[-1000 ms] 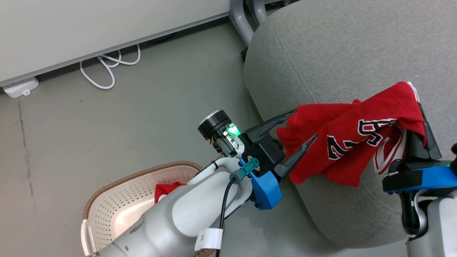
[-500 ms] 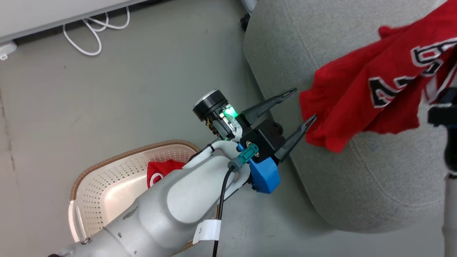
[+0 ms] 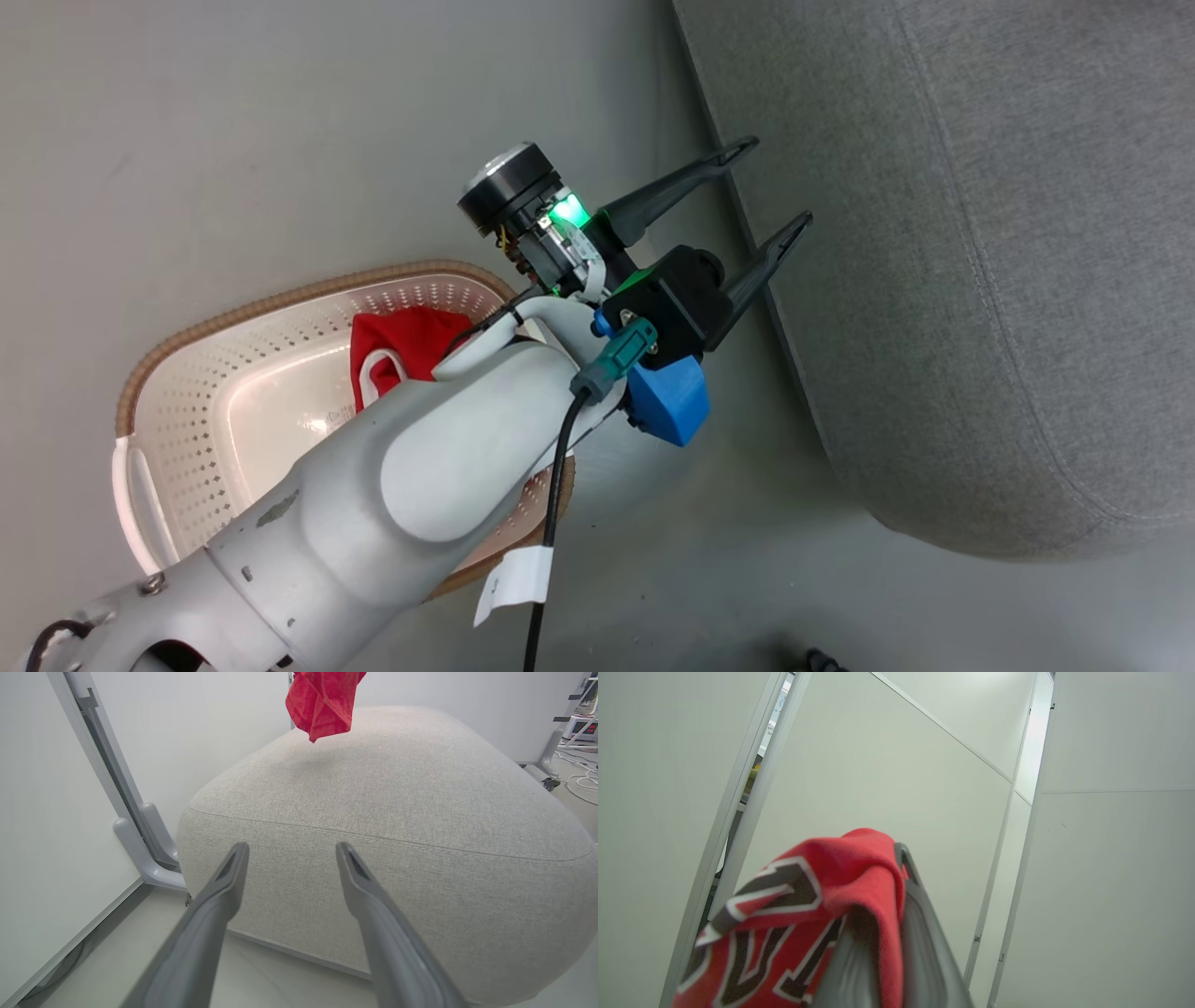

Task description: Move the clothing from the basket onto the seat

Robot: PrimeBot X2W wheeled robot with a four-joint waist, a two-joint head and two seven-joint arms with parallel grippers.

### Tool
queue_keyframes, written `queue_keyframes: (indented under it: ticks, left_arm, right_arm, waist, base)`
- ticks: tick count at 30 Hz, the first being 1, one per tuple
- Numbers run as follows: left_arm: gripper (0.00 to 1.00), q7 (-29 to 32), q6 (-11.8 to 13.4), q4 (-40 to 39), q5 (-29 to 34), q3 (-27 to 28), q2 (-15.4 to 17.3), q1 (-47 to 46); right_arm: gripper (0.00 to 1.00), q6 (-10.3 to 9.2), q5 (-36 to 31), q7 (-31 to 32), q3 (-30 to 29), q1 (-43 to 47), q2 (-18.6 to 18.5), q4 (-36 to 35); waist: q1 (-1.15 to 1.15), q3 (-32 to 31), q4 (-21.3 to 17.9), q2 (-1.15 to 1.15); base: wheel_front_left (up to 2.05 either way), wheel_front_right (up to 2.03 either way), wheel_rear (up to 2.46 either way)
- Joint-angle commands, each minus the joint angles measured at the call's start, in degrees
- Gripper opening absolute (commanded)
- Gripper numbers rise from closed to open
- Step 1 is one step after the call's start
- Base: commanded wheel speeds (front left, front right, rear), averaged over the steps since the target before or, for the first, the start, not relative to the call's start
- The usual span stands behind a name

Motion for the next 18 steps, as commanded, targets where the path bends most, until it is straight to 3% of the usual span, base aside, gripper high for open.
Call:
queue_keyframes:
  ticks: [1, 4, 8, 18]
  left_arm:
    - [1.0, 0.2, 0.28, -0.58, 0.4, 0.31, 0.76, -0.84]
    - [1.0, 0.81, 0.74, -2.18, 0.56, 0.35, 1.69, -1.32]
    - [1.0, 1.65, 1.03, -3.72, 0.93, 0.09, 2.82, -1.66]
    - [1.0, 2.37, 1.44, -5.56, 0.91, -0.59, 3.41, -2.3]
  right_arm:
    - [0.0, 0.01, 0.31, -0.19, -0.71, -1.08, -0.91, 0.88]
    - [0.0, 0.01, 0.42, -0.2, -3.16, -2.09, -3.74, 3.63]
    - [0.0, 0.01, 0.28, -0.18, -3.98, -0.94, -4.0, 8.05]
    - [0.0, 0.01, -2.06, -0.19, -2.39, 2.89, 1.67, 17.43]
  waist:
    - [-0.01, 2.48, 0.03, 0.0]
    - [-0.01, 4.35, -0.09, 0.0]
    - [-0.01, 6.19, -0.12, 0.0]
    - [-0.01, 8.4, 1.37, 0.0]
  base:
    - [0.0, 0.0, 0.0]
    - [0.0, 0.0, 0.0]
    - [0.0, 0.0, 0.0]
    - [0.0, 0.0, 0.0]
